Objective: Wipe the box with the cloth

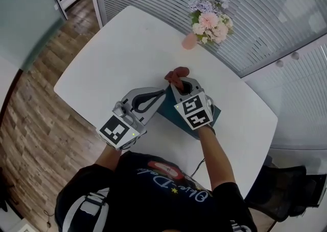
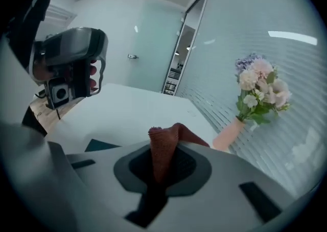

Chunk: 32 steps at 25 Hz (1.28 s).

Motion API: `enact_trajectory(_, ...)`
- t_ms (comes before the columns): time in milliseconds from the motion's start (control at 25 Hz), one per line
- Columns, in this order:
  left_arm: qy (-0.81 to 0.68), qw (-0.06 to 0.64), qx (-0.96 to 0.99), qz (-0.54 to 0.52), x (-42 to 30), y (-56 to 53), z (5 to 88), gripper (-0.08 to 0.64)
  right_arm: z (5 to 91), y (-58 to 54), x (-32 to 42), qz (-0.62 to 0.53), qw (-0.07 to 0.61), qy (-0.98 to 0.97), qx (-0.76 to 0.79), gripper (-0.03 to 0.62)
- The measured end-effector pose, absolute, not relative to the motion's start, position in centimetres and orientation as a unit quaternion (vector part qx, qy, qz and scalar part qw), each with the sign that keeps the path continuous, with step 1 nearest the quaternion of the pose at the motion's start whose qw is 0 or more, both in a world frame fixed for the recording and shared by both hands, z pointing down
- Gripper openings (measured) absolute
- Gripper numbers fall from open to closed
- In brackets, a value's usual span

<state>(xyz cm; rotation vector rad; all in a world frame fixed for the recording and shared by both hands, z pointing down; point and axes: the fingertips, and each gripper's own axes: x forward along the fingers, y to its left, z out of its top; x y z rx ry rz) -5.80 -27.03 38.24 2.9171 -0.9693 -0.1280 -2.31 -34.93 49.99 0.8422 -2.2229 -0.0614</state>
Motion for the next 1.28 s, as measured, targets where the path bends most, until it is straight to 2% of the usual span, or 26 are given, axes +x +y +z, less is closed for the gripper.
enact_trajectory(480, -0.312, 0.04, 0.949, -0.037, -5.5, -26.7, 39.1, 0.003, 50.7, -34.6, 0.7, 0.007, 0.385, -0.857, 0.342, 0.028)
enact_trajectory(720, -0.299, 0.038, 0.953, -0.034, -5.2, -26.4, 38.8, 0.003, 51.0, -33.7, 3.5, 0.019, 0.408, -0.839, 0.36, 0.028)
enact_trajectory(1280, -0.269, 0.028, 0.962, -0.036, -3.9, -26.1, 38.0, 0.003, 51.2, -31.1, 11.9, 0.07, 0.407, -0.799, 0.437, 0.028)
